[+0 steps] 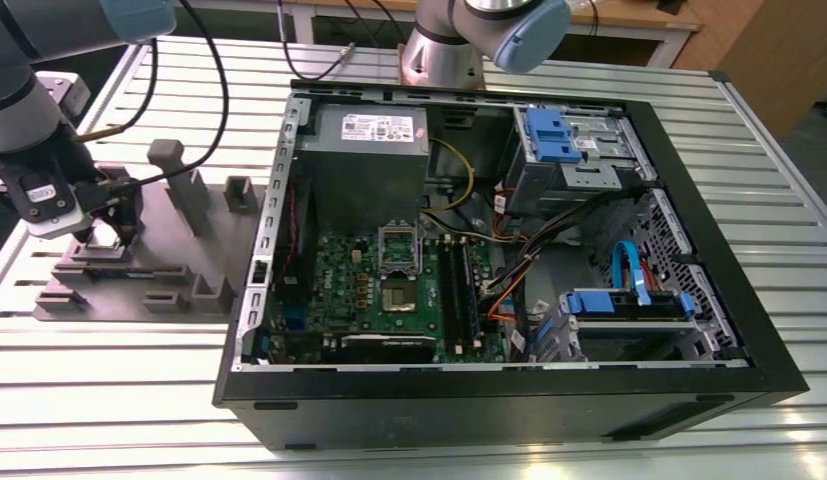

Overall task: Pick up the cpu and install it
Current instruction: 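Pick up the cpu and move it towards the insertion slot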

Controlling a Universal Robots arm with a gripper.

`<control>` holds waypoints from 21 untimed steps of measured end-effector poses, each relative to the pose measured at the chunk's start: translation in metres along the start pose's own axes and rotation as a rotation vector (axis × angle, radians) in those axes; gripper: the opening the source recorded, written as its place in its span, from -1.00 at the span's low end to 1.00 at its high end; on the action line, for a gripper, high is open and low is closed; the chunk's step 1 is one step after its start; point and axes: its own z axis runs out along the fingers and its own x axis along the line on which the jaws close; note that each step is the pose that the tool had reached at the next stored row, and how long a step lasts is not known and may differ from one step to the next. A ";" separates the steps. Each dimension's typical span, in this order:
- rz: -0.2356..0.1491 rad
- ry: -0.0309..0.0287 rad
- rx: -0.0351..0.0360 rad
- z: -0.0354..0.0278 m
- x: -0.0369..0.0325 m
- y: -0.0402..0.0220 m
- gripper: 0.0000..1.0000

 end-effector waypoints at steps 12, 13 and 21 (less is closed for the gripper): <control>-0.002 0.0000 -0.0023 -0.0015 0.0017 0.0001 0.12; -0.002 0.0000 -0.0027 -0.0015 0.0023 0.0001 0.12; -0.002 0.0001 -0.0030 -0.0012 0.0026 0.0001 0.12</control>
